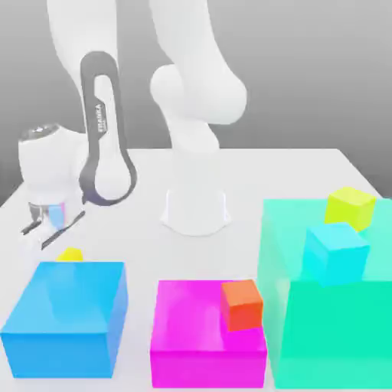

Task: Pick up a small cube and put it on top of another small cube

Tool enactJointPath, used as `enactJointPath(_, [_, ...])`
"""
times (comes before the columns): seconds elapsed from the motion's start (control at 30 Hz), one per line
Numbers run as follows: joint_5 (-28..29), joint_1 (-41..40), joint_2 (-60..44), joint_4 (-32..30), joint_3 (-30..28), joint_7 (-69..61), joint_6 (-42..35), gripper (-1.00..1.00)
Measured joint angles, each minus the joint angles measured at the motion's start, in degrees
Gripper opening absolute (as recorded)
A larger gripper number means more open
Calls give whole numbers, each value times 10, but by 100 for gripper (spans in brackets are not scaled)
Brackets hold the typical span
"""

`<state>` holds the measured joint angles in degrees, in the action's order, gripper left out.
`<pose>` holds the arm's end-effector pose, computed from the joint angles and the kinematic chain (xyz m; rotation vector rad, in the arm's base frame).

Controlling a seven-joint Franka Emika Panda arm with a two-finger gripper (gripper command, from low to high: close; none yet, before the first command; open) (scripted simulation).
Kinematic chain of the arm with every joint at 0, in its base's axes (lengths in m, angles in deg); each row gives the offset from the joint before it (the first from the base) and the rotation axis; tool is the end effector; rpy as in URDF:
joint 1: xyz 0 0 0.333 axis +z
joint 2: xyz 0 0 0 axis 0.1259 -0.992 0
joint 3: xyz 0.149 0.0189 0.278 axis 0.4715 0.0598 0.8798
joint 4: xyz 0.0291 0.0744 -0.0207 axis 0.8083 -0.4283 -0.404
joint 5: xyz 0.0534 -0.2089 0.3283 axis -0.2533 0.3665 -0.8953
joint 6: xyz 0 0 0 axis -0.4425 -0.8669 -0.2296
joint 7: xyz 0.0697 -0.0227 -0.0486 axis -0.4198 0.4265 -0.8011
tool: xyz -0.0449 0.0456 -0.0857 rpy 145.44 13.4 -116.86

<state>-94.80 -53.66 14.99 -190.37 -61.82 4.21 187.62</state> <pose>0.2108 -0.2788 0.1373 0.6853 -3.0659 0.0054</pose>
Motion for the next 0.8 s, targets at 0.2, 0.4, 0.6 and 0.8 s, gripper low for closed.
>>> enactJointPath(0.2, [98, 22, 117, -23, -49, 73, -94, -100])
enactJointPath(0.4, [205, 0, 118, 10, -47, -28, -134, -100])
enactJointPath(0.6, [303, -2, 88, 63, -45, -178, -165, -100])
enactJointPath(0.8, [387, 13, 65, 127, -25, -337, -213, -100])
